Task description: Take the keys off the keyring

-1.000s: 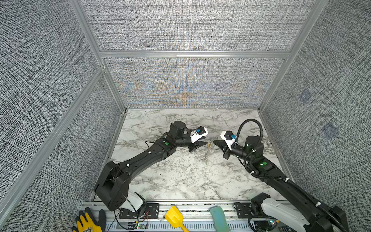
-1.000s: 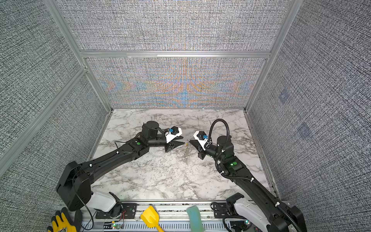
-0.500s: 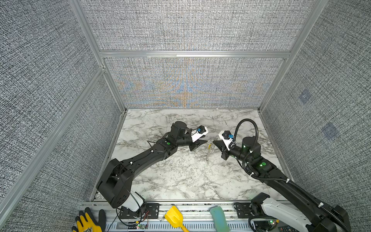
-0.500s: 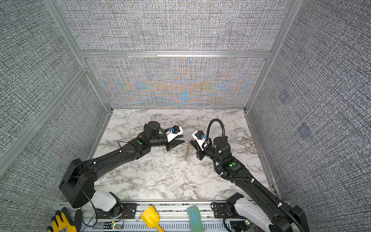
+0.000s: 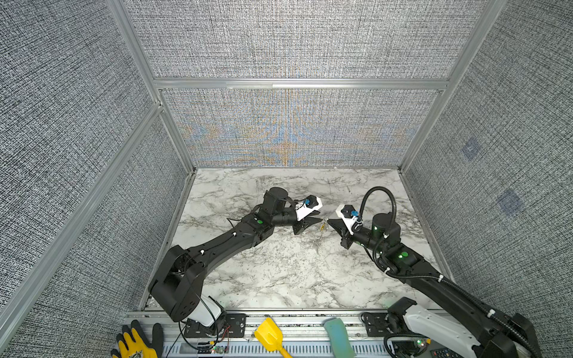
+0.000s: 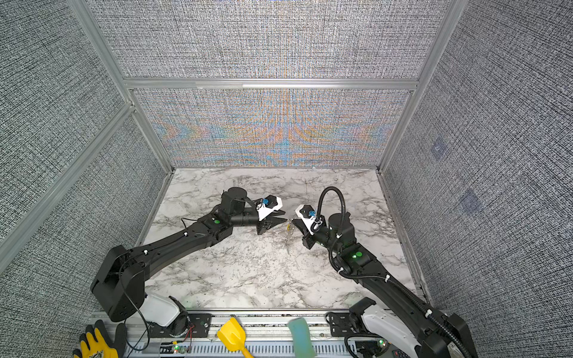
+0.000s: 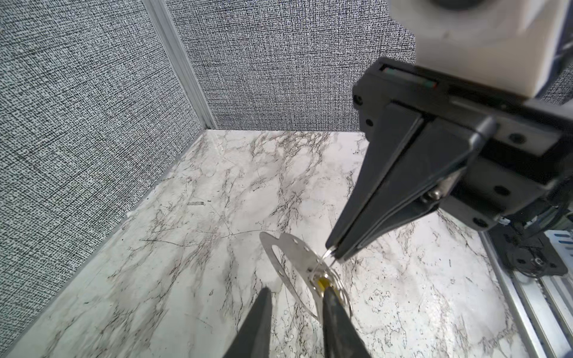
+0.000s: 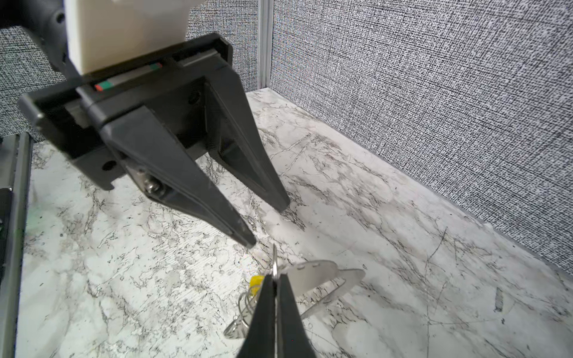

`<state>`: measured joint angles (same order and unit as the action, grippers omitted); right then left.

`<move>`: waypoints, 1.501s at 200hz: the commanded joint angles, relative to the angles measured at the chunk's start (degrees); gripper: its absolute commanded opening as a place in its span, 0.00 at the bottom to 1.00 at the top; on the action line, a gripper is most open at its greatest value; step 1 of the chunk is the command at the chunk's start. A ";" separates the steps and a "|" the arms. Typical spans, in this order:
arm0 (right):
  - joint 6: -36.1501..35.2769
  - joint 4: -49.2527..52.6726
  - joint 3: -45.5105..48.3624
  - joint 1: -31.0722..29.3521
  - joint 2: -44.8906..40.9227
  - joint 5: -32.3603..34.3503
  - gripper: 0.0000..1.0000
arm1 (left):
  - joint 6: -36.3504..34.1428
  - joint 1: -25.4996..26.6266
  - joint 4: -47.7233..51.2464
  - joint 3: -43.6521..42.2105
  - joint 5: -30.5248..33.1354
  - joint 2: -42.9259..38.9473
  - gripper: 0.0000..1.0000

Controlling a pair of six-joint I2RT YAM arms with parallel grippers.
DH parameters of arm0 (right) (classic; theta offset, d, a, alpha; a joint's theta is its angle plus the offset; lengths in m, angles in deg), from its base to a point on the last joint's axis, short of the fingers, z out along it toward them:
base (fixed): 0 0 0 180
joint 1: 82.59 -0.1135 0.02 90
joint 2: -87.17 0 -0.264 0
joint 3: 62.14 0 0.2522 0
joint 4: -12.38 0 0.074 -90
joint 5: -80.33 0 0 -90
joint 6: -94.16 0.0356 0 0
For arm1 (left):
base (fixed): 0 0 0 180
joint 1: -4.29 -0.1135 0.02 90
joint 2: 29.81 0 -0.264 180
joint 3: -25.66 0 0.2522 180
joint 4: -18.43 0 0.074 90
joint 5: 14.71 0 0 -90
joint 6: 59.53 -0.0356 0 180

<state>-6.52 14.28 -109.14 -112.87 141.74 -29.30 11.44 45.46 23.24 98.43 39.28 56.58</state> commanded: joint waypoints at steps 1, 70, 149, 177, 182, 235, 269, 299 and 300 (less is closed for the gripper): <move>-1.68 -7.84 1.00 0.04 0.51 -3.75 0.00 | 0.81 -0.08 -1.77 -0.63 -1.27 -0.97 0.31; -2.87 -11.43 0.49 1.28 3.54 -10.72 0.00 | -0.72 -0.03 0.20 -2.78 -0.61 -4.28 0.28; -3.23 -10.34 -0.51 3.37 4.28 -17.11 0.00 | -3.73 -0.03 2.52 -2.88 1.12 -5.35 0.26; -3.57 -9.58 -1.04 3.52 4.72 -18.50 0.00 | -3.73 -0.02 2.67 -2.49 0.16 -5.10 0.26; -3.64 -9.56 -1.04 3.58 4.73 -18.55 0.00 | -3.78 0.05 2.75 -2.31 0.07 -5.09 0.26; -4.00 -9.11 -1.39 3.74 4.98 -18.95 0.00 | -4.09 0.20 3.41 -1.61 -1.68 -4.96 0.19; -4.00 -9.11 -1.65 3.81 5.04 -19.30 0.00 | -4.17 0.40 3.67 -1.27 -2.91 -4.91 0.16; -3.93 -9.14 -1.68 4.06 5.10 -18.86 0.00 | -4.44 0.50 4.22 -0.75 -3.62 -4.60 0.03; -3.97 -9.10 -1.71 4.07 5.11 -18.86 0.00 | -4.44 0.50 4.25 -0.74 -3.67 -4.58 0.03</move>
<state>-10.17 6.39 -110.21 -108.94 146.83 -47.56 7.55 45.83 27.26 96.94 37.18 51.73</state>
